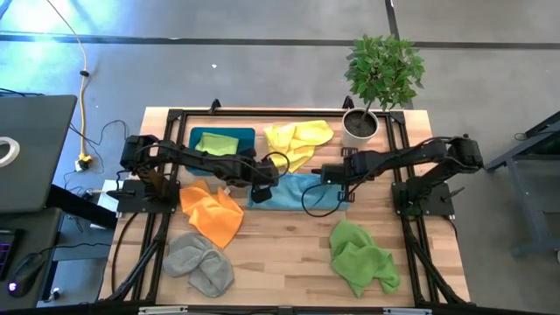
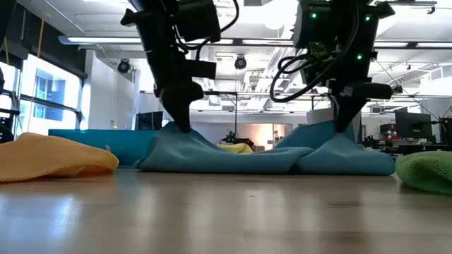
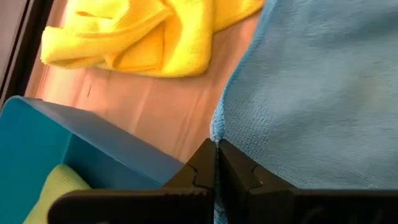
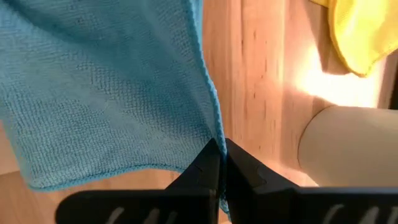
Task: Fold microfiber towels
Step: Fold the blue microfiber cloth
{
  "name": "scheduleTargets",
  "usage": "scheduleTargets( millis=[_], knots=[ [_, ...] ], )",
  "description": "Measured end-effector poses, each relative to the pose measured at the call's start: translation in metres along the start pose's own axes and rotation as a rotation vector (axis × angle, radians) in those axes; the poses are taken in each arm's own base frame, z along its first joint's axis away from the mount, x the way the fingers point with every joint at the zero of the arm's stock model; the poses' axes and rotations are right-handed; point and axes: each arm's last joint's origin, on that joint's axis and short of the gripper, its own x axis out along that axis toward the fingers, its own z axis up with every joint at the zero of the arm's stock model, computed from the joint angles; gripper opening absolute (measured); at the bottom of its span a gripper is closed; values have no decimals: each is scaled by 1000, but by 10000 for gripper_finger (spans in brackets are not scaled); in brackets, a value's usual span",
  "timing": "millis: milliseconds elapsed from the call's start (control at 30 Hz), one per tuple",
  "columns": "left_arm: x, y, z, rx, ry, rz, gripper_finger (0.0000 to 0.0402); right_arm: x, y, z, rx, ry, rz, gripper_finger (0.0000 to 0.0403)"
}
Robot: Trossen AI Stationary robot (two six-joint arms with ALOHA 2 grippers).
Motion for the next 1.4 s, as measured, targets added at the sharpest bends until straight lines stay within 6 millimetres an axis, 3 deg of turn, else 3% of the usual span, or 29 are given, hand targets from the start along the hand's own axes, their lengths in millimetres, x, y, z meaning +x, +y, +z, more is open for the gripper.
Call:
scheduleTargets(
  millis=[233,533,667,800,900,1000,1100,1400],
  knots=[
    [0,-2,-1,8,24,-59,2,1,0,0,6,6,70,15],
    [-1,0,-1,43,-14,76,69,-2,1,-8,35,81,-27,155],
    [-1,0,-3,68,13,42,99,-10,0,-11,150,136,-1,185],
    [-3,-3,-4,37,24,18,112,-13,12,-6,221,36,106,185],
    [-7,-10,-4,39,29,-113,111,-10,27,-4,210,-33,167,176],
    [-13,-24,-5,129,27,-302,105,-4,42,-5,206,-88,192,165],
    [-12,-39,-6,216,3,-380,100,2,53,-9,229,-117,213,155],
    [27,-60,-14,262,91,-339,97,31,66,-26,275,-155,245,144]
  ],
)
